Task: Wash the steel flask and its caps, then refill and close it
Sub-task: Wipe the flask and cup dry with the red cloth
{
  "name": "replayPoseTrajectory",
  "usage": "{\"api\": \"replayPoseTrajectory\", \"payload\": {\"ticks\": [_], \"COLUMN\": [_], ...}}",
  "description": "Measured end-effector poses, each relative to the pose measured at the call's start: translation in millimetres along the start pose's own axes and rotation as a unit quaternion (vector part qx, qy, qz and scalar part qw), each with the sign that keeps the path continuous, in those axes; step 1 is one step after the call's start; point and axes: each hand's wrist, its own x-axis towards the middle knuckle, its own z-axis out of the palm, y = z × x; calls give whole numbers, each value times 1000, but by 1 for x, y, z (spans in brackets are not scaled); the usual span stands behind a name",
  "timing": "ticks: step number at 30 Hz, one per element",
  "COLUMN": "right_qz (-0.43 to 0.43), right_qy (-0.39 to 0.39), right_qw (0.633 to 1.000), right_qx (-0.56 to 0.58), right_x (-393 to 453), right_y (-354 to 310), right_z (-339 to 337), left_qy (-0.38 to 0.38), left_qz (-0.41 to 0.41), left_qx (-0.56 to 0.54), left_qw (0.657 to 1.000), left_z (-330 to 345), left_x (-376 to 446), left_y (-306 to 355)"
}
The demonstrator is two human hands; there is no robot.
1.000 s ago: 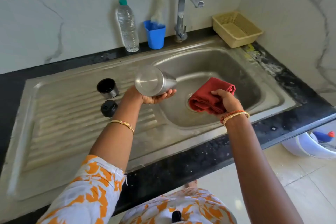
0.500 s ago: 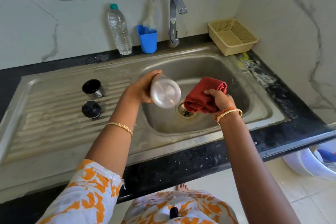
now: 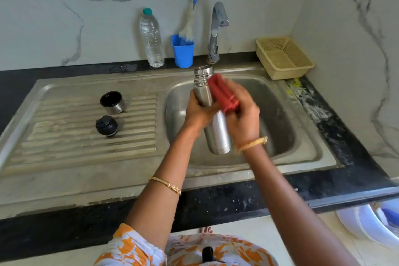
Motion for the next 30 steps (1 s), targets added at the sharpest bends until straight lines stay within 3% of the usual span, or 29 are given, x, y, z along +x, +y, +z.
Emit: {"api": "replayPoseTrajectory", "payload": {"ticks": [1,2,4,8,11,14,17,19,21,24,27,30], "right_qz": [-25,-31,-8,98,151,79,-67,-100,-46,84,16,-137], "right_qy": [-4,9,45,60,82,77,63,59,67,73,73,54], "right_qw": [999,998,999,983,977,989,996,993,993,961,982,986], "right_qx": [-44,-62,-8,143,124,102,14,2,85,252,174,-78], "right_x": [-14,-20,-9,36,49,30,1,6,28,61,52,25], "right_y": [-2,-3,0,0,7,-1,-7,-7,-9,-16,-25,-32], "right_z": [6,8,4,-13,-12,-12,-5,-3,-6,-9,-3,7], "left_qy": [-1,-1,10,-9,-17,15,19,8,1,-6,39,67], "left_qz": [22,31,86,12,18,5,0,7,11,21,26,48], "left_qx": [4,-61,72,-58,-96,-116,-85,-61,-54,-49,-66,27], "left_qw": [1000,998,994,998,995,993,996,998,998,999,997,996], "left_z": [2,1,-2,-4,2,3,-3,-8,-13,-18,-20,-24], "left_x": [3,6,-1,-10,-13,-12,-7,-7,-8,-10,-14,-16], "left_y": [1,0,-1,10,15,18,16,19,23,31,36,40]}}
